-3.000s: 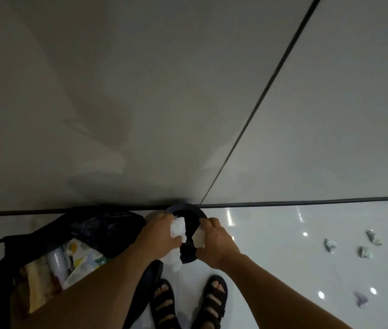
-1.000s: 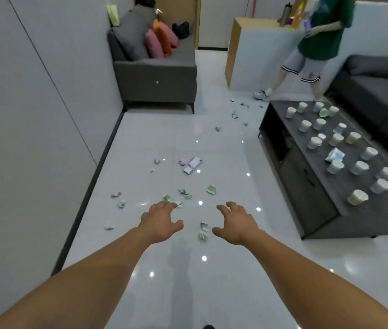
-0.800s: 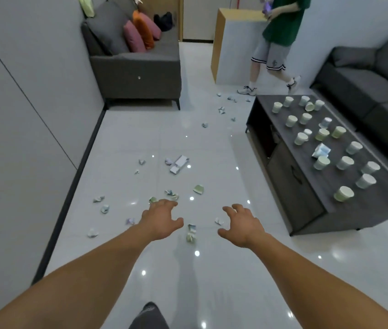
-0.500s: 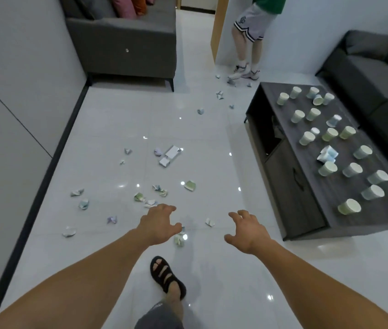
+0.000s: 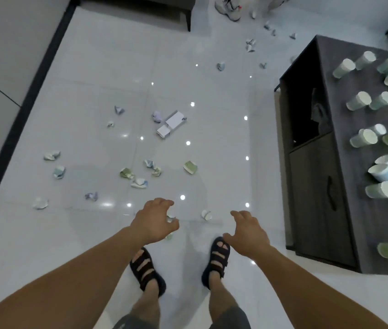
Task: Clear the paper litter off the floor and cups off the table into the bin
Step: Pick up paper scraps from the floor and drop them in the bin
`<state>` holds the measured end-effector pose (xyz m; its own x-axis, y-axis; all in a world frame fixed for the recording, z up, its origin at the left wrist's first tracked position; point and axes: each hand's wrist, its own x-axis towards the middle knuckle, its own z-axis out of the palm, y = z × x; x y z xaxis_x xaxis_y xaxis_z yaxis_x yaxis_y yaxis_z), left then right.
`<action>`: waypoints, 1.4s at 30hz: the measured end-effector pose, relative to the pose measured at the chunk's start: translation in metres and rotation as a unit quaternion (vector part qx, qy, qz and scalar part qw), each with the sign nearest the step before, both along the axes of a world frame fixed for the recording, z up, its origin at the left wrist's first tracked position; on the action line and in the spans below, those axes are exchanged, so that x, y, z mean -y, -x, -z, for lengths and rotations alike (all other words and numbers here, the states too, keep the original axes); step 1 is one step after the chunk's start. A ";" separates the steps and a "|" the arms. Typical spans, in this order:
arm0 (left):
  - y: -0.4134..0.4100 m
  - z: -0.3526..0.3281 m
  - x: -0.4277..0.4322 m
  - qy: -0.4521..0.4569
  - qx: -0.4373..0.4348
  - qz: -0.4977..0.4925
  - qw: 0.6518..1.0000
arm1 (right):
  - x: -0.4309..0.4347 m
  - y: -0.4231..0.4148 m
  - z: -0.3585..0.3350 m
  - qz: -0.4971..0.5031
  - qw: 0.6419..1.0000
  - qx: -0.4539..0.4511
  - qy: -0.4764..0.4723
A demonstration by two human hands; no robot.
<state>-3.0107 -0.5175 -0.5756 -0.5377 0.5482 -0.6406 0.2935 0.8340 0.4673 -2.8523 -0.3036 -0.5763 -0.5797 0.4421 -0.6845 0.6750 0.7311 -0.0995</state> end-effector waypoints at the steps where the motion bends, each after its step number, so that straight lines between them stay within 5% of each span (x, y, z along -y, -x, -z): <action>1: 0.002 0.021 -0.009 0.003 0.002 -0.007 1.000 | -0.011 0.007 0.021 -0.008 1.000 0.000 0.004; 15: 0.015 0.401 -0.126 -0.037 -0.019 0.019 0.999 | -0.086 0.038 0.426 -0.074 0.997 -0.003 0.009; 23: 0.041 0.505 -0.132 -0.024 -0.018 0.107 0.994 | -0.068 0.017 0.562 -0.033 0.999 0.008 -0.007; 29: 0.037 0.487 -0.129 -0.032 0.037 0.069 0.996 | -0.061 0.053 0.529 -0.027 0.990 -0.137 0.011; 35: 0.035 0.396 -0.094 -0.134 0.109 -0.122 0.977 | -0.027 0.107 0.394 -0.126 0.909 -0.392 0.067; 42: 0.051 0.309 -0.036 -0.175 0.096 -0.264 0.944 | 0.025 0.132 0.315 -0.155 0.901 -0.381 0.135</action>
